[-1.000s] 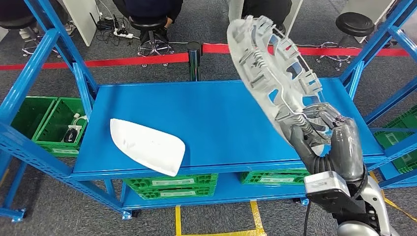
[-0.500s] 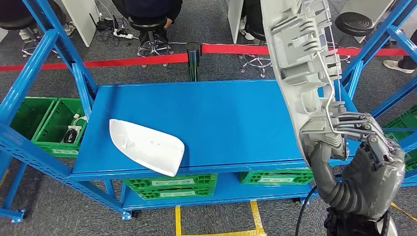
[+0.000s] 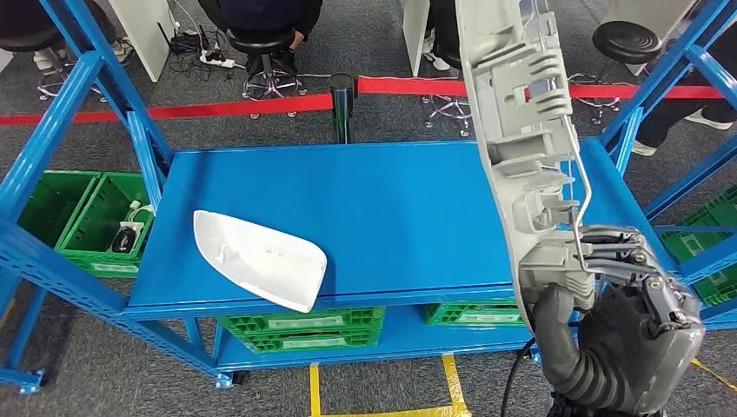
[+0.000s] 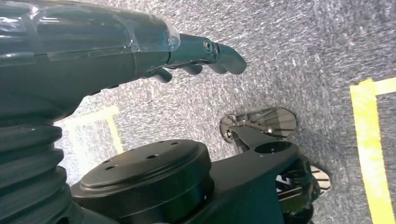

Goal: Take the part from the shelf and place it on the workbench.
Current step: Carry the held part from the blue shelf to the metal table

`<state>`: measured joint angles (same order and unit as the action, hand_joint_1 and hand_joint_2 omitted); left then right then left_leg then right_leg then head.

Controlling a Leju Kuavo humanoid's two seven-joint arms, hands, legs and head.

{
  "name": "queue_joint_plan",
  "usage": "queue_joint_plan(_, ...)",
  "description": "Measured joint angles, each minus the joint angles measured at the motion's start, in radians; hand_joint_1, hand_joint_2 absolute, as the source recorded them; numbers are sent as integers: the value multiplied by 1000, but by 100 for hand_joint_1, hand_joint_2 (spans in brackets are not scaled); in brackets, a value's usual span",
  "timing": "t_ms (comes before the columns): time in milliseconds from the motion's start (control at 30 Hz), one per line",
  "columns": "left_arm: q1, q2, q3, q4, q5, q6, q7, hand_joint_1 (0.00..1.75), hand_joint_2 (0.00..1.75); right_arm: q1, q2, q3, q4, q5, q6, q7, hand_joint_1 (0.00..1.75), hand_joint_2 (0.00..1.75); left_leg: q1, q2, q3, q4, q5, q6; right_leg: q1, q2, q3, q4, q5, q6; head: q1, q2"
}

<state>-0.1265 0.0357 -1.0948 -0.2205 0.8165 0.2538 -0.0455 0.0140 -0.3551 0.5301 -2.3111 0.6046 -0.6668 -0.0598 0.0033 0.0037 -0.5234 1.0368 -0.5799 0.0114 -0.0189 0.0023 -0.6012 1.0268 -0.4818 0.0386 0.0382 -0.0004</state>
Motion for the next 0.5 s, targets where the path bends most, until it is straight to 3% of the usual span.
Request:
queue_joint_plan(167,0,8,0,0,-9,-14,38,0,175,33,26,16,0,-7,-17,-38,175,175,0,0,0,0,-1,-1,0,0,0,0,-1,-1,0,0)
queue_joint_plan(500,0,12,0,0,-19,-17,-5,0,175,37,40,36,13,-46,-15,-41,175,175,0,-1,0,0,-1,-2,0,0,0,0,-1,-1,-1,0)
